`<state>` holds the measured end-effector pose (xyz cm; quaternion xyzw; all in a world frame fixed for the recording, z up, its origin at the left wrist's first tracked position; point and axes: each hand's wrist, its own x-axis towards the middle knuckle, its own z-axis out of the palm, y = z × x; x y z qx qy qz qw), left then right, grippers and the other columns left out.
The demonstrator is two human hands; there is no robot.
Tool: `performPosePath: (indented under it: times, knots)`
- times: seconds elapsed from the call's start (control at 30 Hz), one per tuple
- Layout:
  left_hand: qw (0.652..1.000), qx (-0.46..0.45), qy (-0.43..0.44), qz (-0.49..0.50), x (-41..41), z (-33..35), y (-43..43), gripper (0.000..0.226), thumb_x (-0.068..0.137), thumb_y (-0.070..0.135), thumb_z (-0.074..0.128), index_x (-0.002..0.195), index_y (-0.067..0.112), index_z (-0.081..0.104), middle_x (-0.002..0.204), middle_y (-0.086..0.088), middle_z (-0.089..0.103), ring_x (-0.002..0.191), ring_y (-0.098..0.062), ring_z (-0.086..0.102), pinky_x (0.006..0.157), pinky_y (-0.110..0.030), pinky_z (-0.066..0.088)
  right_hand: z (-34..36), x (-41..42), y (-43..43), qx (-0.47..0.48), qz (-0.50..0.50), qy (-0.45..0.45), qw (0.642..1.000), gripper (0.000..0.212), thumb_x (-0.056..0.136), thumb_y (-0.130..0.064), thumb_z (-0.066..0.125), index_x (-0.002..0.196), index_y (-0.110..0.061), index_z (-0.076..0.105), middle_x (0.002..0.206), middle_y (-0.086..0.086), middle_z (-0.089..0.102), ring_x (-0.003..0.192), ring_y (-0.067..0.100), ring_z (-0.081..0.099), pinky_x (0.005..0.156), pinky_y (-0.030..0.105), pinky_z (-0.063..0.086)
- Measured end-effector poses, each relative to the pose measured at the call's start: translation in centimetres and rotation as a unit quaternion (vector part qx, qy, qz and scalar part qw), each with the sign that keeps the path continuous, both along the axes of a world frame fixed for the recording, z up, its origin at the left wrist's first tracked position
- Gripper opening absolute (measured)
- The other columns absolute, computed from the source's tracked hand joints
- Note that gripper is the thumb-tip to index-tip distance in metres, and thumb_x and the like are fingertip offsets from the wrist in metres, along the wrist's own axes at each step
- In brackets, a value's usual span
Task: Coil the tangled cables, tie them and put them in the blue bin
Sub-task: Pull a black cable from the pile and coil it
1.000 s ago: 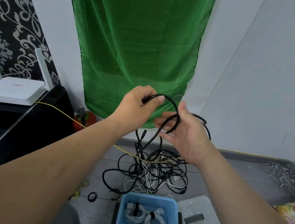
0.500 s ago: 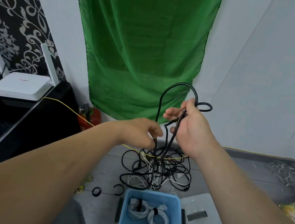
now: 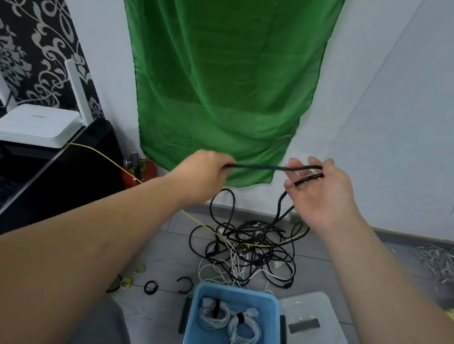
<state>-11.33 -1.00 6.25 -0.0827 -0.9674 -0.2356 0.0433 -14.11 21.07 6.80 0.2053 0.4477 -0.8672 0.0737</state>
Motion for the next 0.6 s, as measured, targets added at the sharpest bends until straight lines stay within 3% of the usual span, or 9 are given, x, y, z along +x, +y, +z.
performPosePath:
  times: [0.07, 0.13, 0.2, 0.27, 0.33, 0.43, 0.53, 0.6]
  knots:
    - [0.997, 0.045, 0.045, 0.045, 0.0, 0.9, 0.1, 0.022, 0.104, 0.023, 0.048, 0.101, 0.012, 0.067, 0.082, -0.010, 0.069, 0.078, -0.036, 0.064, 0.068, -0.037, 0.050, -1.0, -0.1, -0.2, 0.069, 0.063, -0.047, 0.994, 0.048, 0.103, -0.051, 0.048, 0.130, -0.012, 0.049, 0.129, 0.015, 0.059, 0.124, 0.030, 0.059, 0.084, 0.045, 0.053]
    - [0.994, 0.065, 0.045, 0.068, 0.3, 1.5, 0.7, 0.024, 0.104, 0.028, 0.046, 0.095, 0.014, 0.062, 0.081, -0.008, 0.072, 0.077, -0.035, 0.067, 0.073, -0.043, 0.056, -1.8, 0.1, -0.7, 0.167, 0.140, -0.089, 0.972, 0.069, 0.098, -0.055, 0.054, 0.153, -0.017, 0.036, 0.148, 0.014, 0.043, 0.142, 0.028, 0.042, 0.098, 0.052, 0.050]
    - [0.991, 0.108, 0.019, 0.080, 0.8, 2.0, 1.6, 0.025, 0.104, 0.030, 0.045, 0.092, 0.015, 0.061, 0.075, -0.005, 0.074, 0.073, -0.029, 0.070, 0.072, -0.044, 0.059, -2.2, 0.5, -1.3, 0.279, 0.193, -0.104, 0.935, 0.065, 0.099, -0.054, 0.053, 0.151, -0.017, 0.040, 0.139, 0.011, 0.047, 0.129, 0.027, 0.048, 0.091, 0.046, 0.052]
    - [0.977, 0.196, -0.020, 0.082, 1.3, 2.7, 2.4, 0.023, 0.105, 0.027, 0.044, 0.096, 0.014, 0.061, 0.068, -0.005, 0.074, 0.061, -0.023, 0.072, 0.063, -0.041, 0.062, -2.1, 0.6, -1.7, 0.336, 0.215, -0.074, 0.914, 0.052, 0.101, -0.052, 0.051, 0.133, -0.012, 0.058, 0.130, 0.018, 0.063, 0.116, 0.030, 0.064, 0.080, 0.041, 0.057]
    - [0.962, 0.260, -0.055, 0.067, 1.8, 3.3, 2.9, 0.020, 0.106, 0.025, 0.044, 0.101, 0.013, 0.059, 0.067, -0.008, 0.074, 0.052, -0.016, 0.068, 0.050, -0.033, 0.058, -1.6, 0.9, -2.0, 0.316, 0.233, -0.011, 0.920, 0.052, 0.105, -0.053, 0.043, 0.118, -0.008, 0.067, 0.117, 0.016, 0.074, 0.108, 0.028, 0.072, 0.087, 0.043, 0.059]
    - [0.953, 0.289, -0.084, 0.025, 2.3, 3.3, 3.5, 0.017, 0.105, 0.024, 0.049, 0.098, 0.010, 0.057, 0.071, -0.011, 0.068, 0.053, -0.017, 0.067, 0.047, -0.030, 0.054, -0.7, 1.6, -3.0, 0.214, 0.274, 0.063, 0.936, 0.061, 0.106, -0.053, 0.043, 0.119, 0.001, 0.067, 0.109, 0.017, 0.075, 0.099, 0.034, 0.072, 0.092, 0.049, 0.058]
    - [0.928, 0.343, -0.146, -0.017, 2.8, 3.1, 4.3, 0.014, 0.102, 0.014, 0.051, 0.103, 0.003, 0.060, 0.086, -0.015, 0.069, 0.070, -0.022, 0.071, 0.064, -0.045, 0.064, -0.4, 2.3, -3.8, 0.199, 0.275, 0.130, 0.932, 0.052, 0.105, -0.042, 0.053, 0.116, 0.009, 0.061, 0.100, 0.023, 0.063, 0.086, 0.037, 0.058, 0.075, 0.050, 0.056]
    - [0.926, 0.338, -0.163, -0.038, 2.9, 3.0, 4.4, 0.017, 0.098, 0.008, 0.049, 0.105, 0.008, 0.064, 0.095, -0.015, 0.070, 0.082, -0.019, 0.070, 0.074, -0.047, 0.064, -0.4, 2.5, -3.8, 0.217, 0.245, 0.139, 0.935, 0.037, 0.106, -0.032, 0.054, 0.112, 0.002, 0.066, 0.108, 0.021, 0.070, 0.095, 0.037, 0.064, 0.086, 0.055, 0.059]
